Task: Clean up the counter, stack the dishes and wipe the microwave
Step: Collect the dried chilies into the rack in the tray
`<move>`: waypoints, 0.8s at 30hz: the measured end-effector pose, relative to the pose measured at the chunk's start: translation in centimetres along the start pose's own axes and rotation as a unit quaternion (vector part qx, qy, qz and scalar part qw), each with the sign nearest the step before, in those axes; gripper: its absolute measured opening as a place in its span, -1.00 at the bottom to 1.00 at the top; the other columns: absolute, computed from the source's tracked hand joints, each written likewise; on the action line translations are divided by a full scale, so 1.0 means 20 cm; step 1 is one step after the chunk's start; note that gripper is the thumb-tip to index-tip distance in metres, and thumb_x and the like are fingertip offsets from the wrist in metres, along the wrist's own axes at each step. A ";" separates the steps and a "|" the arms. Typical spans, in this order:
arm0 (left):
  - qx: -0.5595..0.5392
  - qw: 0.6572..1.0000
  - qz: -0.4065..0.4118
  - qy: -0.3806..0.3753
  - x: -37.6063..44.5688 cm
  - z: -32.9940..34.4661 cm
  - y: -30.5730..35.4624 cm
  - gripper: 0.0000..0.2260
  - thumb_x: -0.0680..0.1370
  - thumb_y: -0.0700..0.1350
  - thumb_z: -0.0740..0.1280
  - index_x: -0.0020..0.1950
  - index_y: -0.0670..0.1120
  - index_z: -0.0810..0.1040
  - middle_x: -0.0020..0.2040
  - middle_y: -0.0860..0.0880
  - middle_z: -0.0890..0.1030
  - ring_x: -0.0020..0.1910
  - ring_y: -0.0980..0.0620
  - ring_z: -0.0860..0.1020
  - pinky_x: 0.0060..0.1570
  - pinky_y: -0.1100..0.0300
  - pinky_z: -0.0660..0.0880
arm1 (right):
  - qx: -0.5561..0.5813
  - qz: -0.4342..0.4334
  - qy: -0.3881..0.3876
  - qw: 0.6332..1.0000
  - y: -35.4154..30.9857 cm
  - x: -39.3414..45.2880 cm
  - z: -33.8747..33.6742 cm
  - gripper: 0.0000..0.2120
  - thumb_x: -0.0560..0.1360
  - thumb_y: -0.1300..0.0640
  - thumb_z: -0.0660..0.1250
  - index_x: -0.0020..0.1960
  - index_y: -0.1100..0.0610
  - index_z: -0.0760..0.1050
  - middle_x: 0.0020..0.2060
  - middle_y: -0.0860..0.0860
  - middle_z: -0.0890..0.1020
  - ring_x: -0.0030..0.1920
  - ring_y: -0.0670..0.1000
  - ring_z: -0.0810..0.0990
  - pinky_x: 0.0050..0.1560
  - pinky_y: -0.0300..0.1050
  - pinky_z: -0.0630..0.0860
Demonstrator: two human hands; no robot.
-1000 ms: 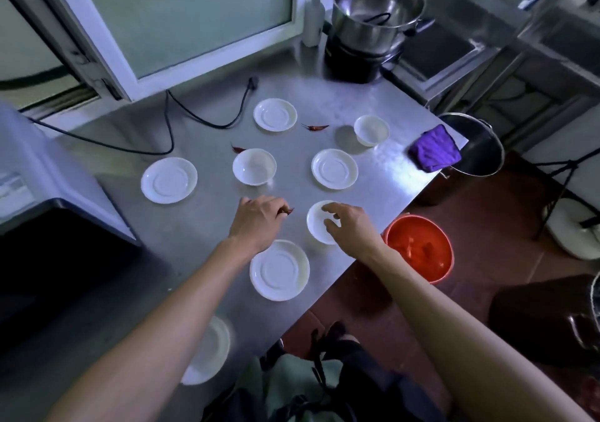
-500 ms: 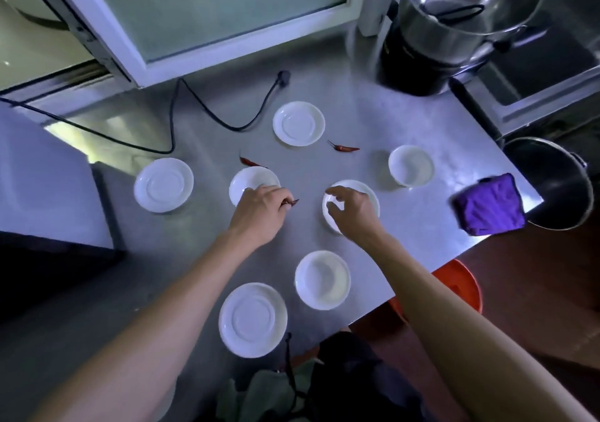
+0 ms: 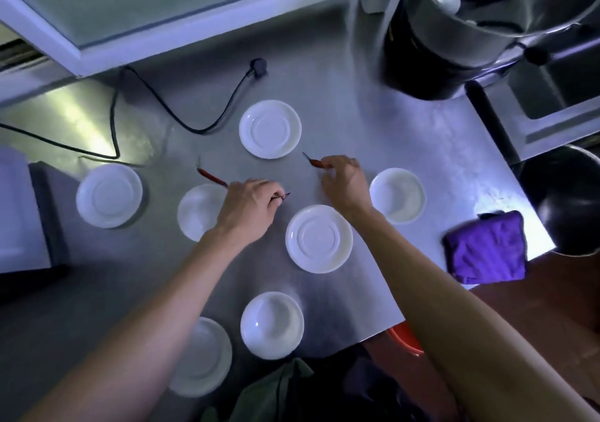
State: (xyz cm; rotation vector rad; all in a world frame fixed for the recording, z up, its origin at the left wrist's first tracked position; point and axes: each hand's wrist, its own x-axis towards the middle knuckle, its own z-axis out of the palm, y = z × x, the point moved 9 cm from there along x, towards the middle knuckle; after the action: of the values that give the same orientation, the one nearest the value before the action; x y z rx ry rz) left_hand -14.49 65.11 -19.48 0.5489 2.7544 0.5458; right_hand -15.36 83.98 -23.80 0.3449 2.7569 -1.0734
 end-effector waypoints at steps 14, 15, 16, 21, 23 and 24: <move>-0.028 0.998 -0.044 -0.037 0.17 0.05 -0.11 -0.93 0.57 -0.16 0.37 0.02 -0.07 0.64 -0.06 0.04 0.68 -0.01 -0.07 0.59 0.00 -0.05 0.50 | -0.139 -0.008 -0.009 0.990 0.00 0.29 0.13 -0.85 0.51 0.22 0.26 0.01 0.16 0.58 -0.05 0.12 0.56 0.03 0.19 0.48 0.01 0.01 0.32; -0.029 0.998 -0.043 -0.037 0.18 0.06 -0.11 -0.93 0.57 -0.16 0.37 0.01 -0.06 0.63 -0.07 0.04 0.68 -0.02 -0.07 0.58 0.00 -0.05 0.50 | -0.137 -0.008 -0.002 0.991 0.00 0.30 0.13 -0.87 0.51 0.23 0.26 -0.02 0.16 0.58 -0.07 0.12 0.56 0.01 0.19 0.48 -0.01 0.01 0.31; -0.030 0.998 -0.041 -0.037 0.19 0.06 -0.11 -0.93 0.57 -0.16 0.37 0.01 -0.06 0.63 -0.07 0.05 0.67 -0.02 -0.06 0.58 -0.01 -0.05 0.50 | -0.137 -0.010 0.003 0.991 0.00 0.30 0.14 -0.87 0.51 0.24 0.26 -0.03 0.15 0.58 -0.08 0.12 0.56 -0.01 0.20 0.48 -0.02 0.01 0.31; -0.050 0.997 -0.046 -0.045 0.20 0.09 -0.10 -0.94 0.57 -0.14 0.37 0.01 -0.03 0.62 -0.08 0.06 0.66 -0.02 -0.04 0.58 -0.03 -0.01 0.50 | -0.137 -0.019 -0.005 0.990 -0.02 0.28 0.16 -0.89 0.52 0.24 0.24 -0.02 0.14 0.53 -0.09 0.09 0.55 -0.02 0.18 0.48 -0.06 -0.01 0.26; -0.056 0.996 -0.049 -0.043 0.19 0.08 -0.08 -0.93 0.57 -0.14 0.38 0.03 -0.04 0.62 -0.06 0.05 0.67 -0.02 -0.04 0.58 -0.02 0.00 0.51 | -0.125 -0.008 -0.021 0.992 -0.02 0.27 0.15 -0.89 0.53 0.23 0.22 -0.02 0.14 0.51 -0.11 0.08 0.57 -0.04 0.17 0.48 -0.05 -0.01 0.28; -0.058 0.996 -0.050 -0.042 0.18 0.06 -0.07 -0.92 0.57 -0.15 0.38 0.03 -0.04 0.63 -0.06 0.05 0.67 -0.01 -0.04 0.58 -0.01 0.01 0.51 | -0.118 -0.003 -0.029 0.993 -0.03 0.26 0.14 -0.89 0.52 0.23 0.21 -0.03 0.14 0.50 -0.12 0.08 0.58 -0.05 0.18 0.49 -0.04 0.00 0.32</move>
State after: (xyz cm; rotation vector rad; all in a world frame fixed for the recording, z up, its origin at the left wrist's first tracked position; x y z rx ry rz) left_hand -17.74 65.82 -21.91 0.3951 2.6339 0.6397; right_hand -20.39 82.53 -26.66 0.2686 2.7929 -0.7331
